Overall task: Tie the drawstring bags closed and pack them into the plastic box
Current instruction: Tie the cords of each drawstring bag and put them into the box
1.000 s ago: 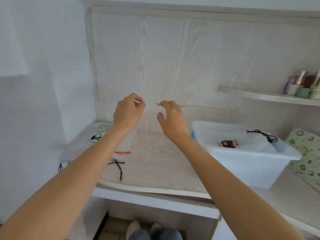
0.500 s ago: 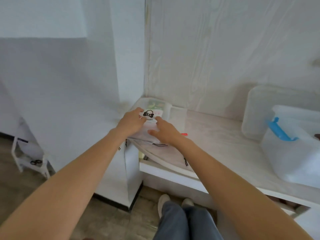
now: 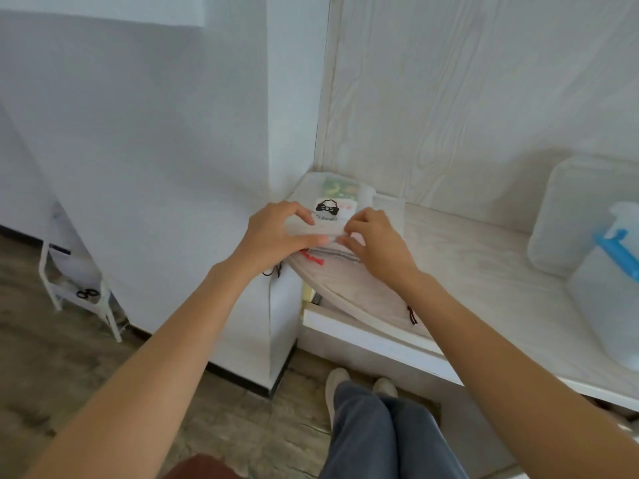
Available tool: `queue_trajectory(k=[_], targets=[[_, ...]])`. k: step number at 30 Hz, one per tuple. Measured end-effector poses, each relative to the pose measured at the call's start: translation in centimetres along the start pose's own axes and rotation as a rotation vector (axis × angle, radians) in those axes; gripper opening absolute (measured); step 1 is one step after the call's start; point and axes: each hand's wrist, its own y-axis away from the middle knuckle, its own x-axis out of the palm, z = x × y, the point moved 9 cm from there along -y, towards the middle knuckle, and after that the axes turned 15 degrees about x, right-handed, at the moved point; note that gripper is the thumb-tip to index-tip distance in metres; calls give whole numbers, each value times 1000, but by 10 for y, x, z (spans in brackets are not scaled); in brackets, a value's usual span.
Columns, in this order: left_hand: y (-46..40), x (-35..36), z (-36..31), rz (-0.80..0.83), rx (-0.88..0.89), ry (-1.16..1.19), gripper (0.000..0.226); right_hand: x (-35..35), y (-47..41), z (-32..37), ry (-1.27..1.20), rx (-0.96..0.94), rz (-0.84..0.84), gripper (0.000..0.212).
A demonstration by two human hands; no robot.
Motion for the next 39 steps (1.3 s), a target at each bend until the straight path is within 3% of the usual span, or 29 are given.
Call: queue_trajectory(k=[2, 5, 9, 13, 17, 19, 22, 24, 27, 29, 39], targets=[[-1, -10, -7, -116, 87, -37, 25, -13, -2, -8, -105, 83, -64, 22], [-1, -19, -15, -289, 134, 3, 16, -20, -6, -21, -259, 176, -31, 18], [-7, -14, -18, -315, 115, -46, 27, -29, -7, -33, -401, 261, -56, 28], [-3, -21, -27, -416, 66, -467, 33, -34, -8, -45, -519, 361, -88, 35], [-7, -9, -45, -359, 168, -651, 20, -36, -9, -56, -692, 459, -119, 35], [-9, -8, -49, -347, 136, -647, 20, -34, -9, -59, -743, 473, -94, 31], [-16, -6, -45, -346, 26, -515, 23, -32, -12, -64, -782, 477, -90, 24], [-22, -2, -33, -375, -36, -249, 19, -30, -13, -70, -833, 513, -79, 20], [-22, -5, -21, -493, -91, -1, 8, -27, -11, -78, -1024, 581, -76, 10], [-16, -12, -17, -586, -134, 112, 13, -23, -8, -83, -1153, 645, -72, 11], [-14, -6, -17, -581, -61, 468, 17, -8, 0, -87, -1670, 822, -90, 16]])
